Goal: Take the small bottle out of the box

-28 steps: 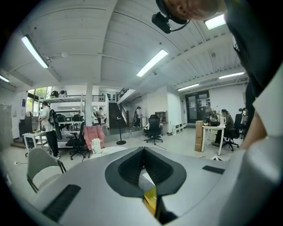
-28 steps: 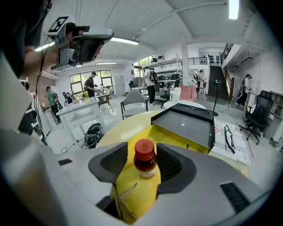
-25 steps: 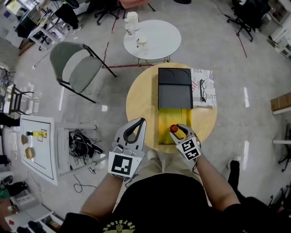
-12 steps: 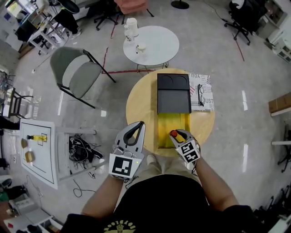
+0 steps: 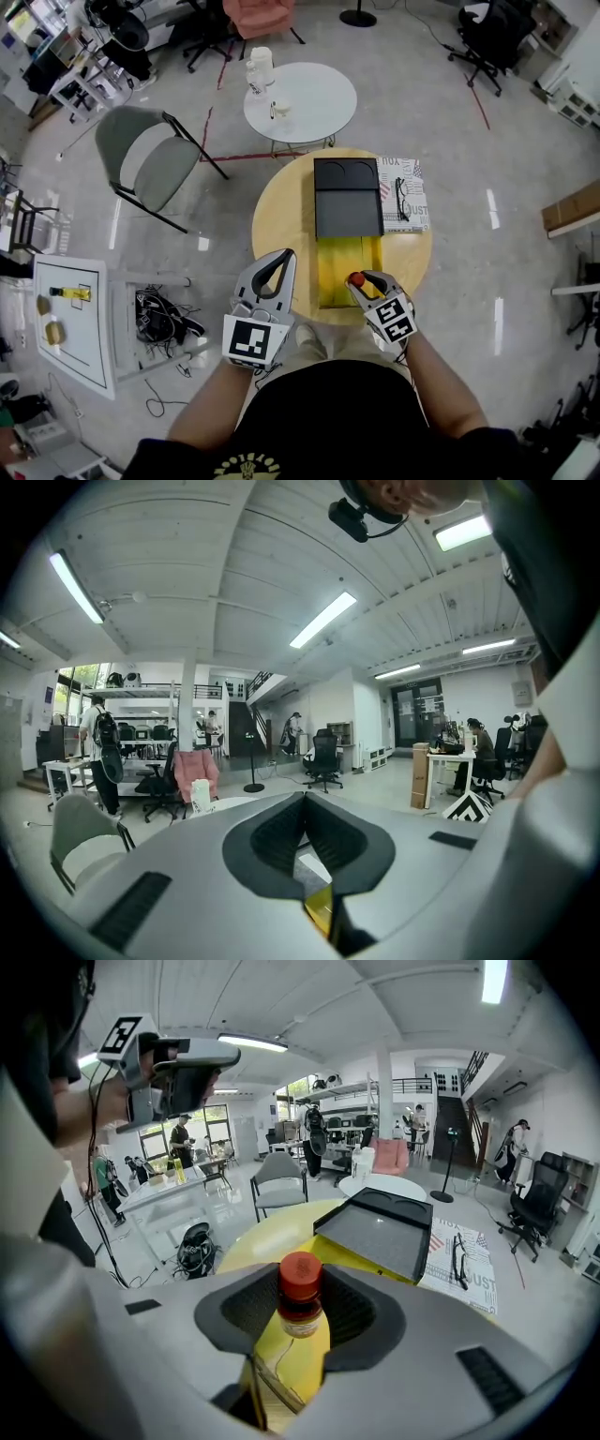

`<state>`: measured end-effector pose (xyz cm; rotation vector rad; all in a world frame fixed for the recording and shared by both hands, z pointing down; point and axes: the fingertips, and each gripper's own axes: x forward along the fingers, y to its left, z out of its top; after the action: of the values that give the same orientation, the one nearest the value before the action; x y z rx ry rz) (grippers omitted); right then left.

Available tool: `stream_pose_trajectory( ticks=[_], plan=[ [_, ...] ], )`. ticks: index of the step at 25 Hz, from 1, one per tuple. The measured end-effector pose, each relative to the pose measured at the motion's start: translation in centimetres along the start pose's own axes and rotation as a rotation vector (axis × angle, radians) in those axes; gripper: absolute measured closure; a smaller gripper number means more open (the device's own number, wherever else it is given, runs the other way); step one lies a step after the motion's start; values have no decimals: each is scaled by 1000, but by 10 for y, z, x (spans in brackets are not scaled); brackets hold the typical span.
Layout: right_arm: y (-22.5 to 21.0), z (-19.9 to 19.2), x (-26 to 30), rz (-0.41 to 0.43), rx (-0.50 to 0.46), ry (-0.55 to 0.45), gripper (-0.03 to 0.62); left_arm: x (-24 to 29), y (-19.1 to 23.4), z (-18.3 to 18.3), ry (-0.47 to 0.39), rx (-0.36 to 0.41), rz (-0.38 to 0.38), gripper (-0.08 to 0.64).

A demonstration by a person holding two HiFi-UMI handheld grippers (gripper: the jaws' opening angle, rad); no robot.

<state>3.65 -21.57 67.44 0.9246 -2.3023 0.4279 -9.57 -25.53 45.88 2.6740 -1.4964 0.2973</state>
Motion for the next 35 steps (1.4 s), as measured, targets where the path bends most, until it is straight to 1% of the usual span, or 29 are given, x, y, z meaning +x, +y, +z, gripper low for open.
stream_pose_trajectory(
  ticks=[3,7,14,16,19,22,27,35],
  plan=[
    [3,9,-13,2,3,-18,442,0,-3,2,1,0,-14,546],
    [6,25,-28,-7,-9,-38,442,-1,-3,0,26,19,-20,546],
    [12,54,-47,7,-27,-62,442,-3,-5,6,2,13,-28,546],
    [15,61,-54,10,-33,-57,442,-4,-5,8,1,14,-32,546],
    [16,69,-64,5,-45,-45,442,-3,-6,15,-23,0,-35,546],
    [19,80,-74,11,-52,-49,442,-6,-5,18,-22,6,-37,546],
    [22,96,-91,20,-61,-56,442,-10,-8,33,-47,1,-52,546],
    [22,127,-115,-7,-73,-123,442,-14,-5,45,-49,11,-55,546]
  ],
)
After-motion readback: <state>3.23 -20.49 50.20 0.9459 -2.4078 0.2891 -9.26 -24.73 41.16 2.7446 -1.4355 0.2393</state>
